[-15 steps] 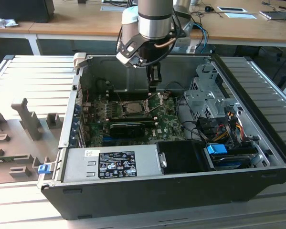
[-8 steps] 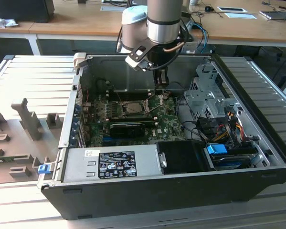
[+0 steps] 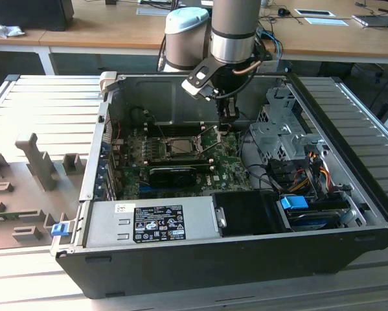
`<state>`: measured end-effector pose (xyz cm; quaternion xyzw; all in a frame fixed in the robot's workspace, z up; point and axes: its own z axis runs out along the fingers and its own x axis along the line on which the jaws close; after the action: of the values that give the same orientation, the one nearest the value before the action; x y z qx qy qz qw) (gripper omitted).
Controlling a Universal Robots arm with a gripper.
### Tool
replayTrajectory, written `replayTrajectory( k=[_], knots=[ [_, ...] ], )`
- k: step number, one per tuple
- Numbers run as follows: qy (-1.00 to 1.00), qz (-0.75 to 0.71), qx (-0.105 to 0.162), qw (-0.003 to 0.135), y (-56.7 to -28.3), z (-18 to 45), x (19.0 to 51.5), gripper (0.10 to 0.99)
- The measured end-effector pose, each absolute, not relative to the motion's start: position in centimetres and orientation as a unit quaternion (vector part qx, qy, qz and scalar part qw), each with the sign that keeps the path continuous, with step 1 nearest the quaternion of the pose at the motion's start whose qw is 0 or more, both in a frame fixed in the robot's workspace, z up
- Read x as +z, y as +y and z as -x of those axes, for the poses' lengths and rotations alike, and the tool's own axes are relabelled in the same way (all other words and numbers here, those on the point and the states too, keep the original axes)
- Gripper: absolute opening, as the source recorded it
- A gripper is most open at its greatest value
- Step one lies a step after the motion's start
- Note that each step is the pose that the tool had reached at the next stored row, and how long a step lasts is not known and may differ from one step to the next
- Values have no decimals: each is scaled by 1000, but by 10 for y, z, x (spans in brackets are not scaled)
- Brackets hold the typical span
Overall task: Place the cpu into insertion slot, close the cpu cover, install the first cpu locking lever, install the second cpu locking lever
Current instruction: 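Close the cpu cover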
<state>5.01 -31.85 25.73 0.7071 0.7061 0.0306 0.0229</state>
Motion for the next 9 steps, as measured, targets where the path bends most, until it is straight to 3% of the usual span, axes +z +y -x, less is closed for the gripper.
replayTrajectory(
  k=[9],
  knots=[
    [706, -707, 29, 22, -318, -62, 247, 106]
  ],
)
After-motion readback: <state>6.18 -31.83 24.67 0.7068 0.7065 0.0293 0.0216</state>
